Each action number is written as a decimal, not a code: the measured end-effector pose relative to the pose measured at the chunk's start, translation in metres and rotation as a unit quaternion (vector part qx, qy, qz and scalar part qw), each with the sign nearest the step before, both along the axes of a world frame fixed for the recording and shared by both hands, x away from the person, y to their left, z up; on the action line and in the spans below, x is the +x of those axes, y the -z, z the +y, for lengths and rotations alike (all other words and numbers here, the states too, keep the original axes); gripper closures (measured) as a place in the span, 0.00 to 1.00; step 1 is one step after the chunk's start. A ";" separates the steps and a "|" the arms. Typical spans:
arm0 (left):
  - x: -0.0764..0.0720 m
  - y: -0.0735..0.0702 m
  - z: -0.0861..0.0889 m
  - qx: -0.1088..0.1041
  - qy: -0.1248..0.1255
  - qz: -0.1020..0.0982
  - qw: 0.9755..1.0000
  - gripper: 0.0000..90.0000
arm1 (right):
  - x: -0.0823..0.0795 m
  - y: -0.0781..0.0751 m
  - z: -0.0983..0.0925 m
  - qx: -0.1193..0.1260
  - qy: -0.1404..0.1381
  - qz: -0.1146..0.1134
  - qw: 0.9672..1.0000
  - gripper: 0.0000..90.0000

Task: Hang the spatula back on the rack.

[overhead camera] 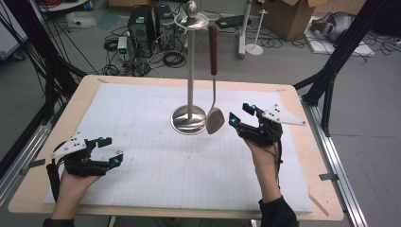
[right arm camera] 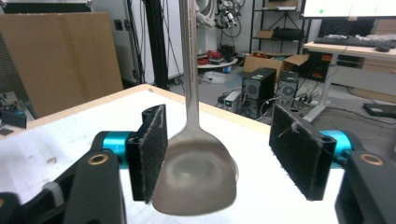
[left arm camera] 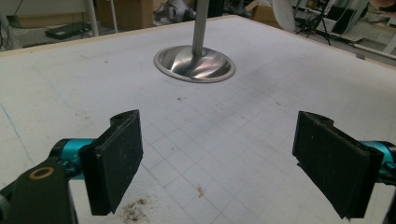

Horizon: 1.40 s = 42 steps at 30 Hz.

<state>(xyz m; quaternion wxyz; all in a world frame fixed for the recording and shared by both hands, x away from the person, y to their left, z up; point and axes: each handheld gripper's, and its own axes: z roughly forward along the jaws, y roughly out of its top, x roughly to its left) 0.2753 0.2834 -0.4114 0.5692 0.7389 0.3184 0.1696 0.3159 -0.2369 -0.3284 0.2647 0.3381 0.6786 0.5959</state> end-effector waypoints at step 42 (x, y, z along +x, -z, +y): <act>0.007 0.011 -0.011 0.003 0.004 -0.004 1.000 0.18 | -0.062 0.084 -0.080 -0.025 0.079 0.072 0.994 0.32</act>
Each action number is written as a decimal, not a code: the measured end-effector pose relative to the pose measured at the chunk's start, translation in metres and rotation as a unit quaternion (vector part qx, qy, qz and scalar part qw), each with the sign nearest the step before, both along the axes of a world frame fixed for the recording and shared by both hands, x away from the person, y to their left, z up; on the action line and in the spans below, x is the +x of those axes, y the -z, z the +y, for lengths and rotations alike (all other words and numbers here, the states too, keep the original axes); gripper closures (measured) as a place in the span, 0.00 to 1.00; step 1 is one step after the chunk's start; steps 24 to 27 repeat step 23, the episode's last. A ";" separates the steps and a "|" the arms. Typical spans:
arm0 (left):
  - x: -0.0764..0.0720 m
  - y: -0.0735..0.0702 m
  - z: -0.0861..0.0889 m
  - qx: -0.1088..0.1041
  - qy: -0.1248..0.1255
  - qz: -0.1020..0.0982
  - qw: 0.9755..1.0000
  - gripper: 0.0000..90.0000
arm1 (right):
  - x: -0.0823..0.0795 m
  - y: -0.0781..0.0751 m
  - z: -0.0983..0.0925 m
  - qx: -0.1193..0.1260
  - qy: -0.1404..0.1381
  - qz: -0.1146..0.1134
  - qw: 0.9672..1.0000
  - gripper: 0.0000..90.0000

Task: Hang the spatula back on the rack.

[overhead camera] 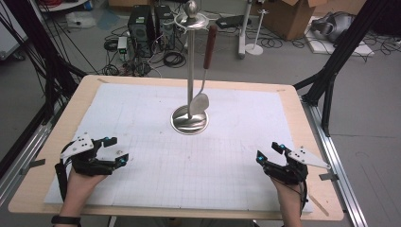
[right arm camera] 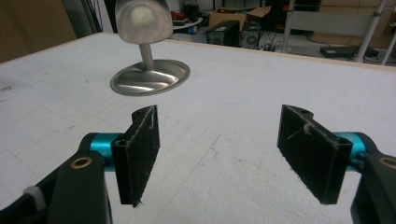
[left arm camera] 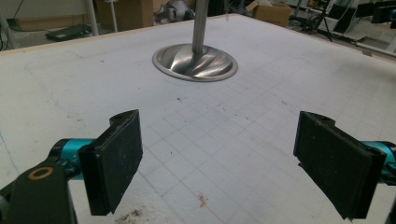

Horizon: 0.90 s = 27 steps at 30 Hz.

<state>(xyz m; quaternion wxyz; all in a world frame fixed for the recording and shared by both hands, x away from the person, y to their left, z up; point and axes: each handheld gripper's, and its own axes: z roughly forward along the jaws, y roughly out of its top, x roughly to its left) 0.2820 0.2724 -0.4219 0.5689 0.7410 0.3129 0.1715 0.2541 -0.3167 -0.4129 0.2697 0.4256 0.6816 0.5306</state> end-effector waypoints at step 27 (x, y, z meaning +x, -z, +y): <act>-0.002 -0.003 0.001 -0.001 -0.002 -0.005 1.000 0.18 | 0.001 0.001 -0.002 0.000 0.003 0.001 1.000 0.31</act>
